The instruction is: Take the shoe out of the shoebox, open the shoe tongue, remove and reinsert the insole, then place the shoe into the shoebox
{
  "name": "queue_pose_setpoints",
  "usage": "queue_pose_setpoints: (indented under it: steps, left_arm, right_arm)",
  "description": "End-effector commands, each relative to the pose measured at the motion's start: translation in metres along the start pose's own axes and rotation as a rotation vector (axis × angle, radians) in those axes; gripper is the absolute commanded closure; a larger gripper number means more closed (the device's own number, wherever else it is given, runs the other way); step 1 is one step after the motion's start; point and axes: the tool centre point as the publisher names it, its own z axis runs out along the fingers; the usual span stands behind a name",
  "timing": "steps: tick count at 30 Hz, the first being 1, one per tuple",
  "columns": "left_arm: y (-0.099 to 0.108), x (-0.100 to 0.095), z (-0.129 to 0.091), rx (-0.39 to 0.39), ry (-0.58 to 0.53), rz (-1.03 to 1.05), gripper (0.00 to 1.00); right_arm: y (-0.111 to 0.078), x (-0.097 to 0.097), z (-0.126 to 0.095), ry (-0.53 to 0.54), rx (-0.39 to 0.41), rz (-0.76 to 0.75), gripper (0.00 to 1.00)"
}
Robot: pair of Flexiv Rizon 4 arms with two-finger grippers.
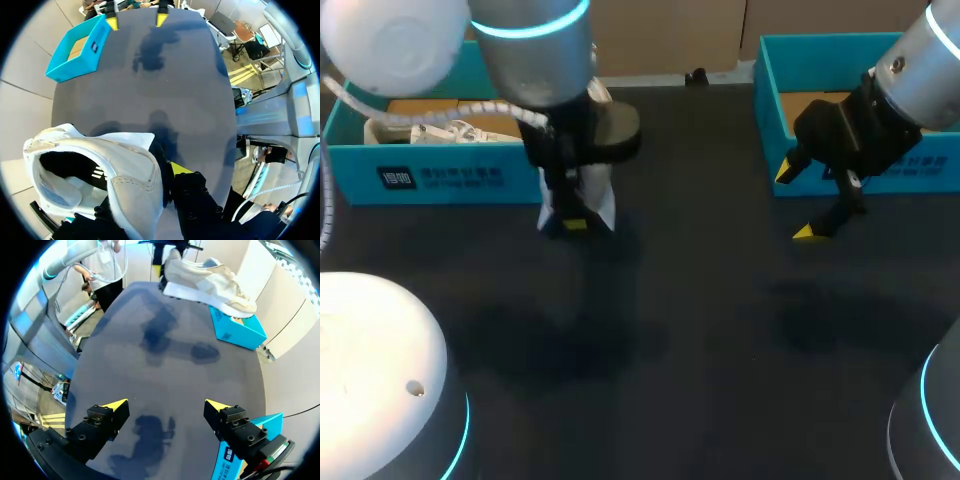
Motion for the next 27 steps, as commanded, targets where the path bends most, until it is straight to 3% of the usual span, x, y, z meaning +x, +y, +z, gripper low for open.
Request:
queue_pose_setpoints:
  steps: [1, 12, 27]
  left_arm:
    - [0.034, -0.006, -0.011, 0.032, -0.018, -0.005, 1.00]
    - [0.098, -0.060, -0.017, 0.070, 0.019, -0.009, 1.00]
    - [0.186, -0.110, -0.019, 0.018, -0.006, -0.143, 1.00]
  right_arm:
    - [0.000, 0.000, 0.001, 0.000, 0.002, 0.001, 0.00]
    - [0.000, 0.000, 0.001, 0.000, 0.002, 0.001, 0.00]
    - [0.000, 0.000, 0.001, 0.000, 0.002, 0.001, 0.00]
